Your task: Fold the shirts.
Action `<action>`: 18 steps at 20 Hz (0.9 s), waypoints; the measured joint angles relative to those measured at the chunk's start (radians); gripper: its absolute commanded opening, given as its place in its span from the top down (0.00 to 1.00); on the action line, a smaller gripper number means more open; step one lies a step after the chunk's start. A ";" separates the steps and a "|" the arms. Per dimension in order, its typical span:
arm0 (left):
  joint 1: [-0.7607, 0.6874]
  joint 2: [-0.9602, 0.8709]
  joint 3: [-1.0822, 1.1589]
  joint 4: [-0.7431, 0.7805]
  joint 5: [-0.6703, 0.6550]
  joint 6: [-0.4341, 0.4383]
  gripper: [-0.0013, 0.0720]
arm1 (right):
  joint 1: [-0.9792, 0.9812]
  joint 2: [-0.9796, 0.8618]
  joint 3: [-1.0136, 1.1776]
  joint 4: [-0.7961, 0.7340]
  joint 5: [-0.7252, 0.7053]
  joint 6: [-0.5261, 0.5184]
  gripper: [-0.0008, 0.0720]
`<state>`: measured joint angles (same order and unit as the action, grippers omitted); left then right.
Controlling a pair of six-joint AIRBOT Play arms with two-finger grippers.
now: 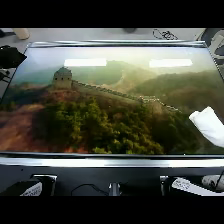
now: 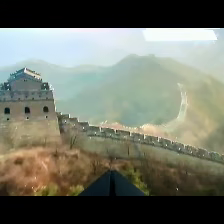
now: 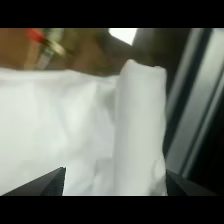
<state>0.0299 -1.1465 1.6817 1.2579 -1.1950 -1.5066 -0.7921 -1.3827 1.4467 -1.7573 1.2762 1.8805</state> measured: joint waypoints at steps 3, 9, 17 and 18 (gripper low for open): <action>0.000 0.000 0.000 0.000 0.008 0.010 0.95 | 0.108 0.002 0.148 0.043 -0.072 -0.041 0.09; 0.000 0.000 0.000 0.003 -0.012 0.034 0.95 | 0.245 -0.004 0.236 0.025 -0.067 0.008 0.83; 0.000 -0.003 0.000 0.029 -0.040 0.048 0.95 | 0.154 -0.037 0.248 0.055 0.012 -0.010 0.70; 0.000 -0.005 0.000 0.029 -0.041 0.048 0.95 | 0.133 -0.051 0.248 0.109 0.027 -0.049 0.51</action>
<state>0.0299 -1.1519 1.6817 1.2873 -1.2362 -1.4582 -0.6590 -1.4342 1.6951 -1.6482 1.3033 1.8313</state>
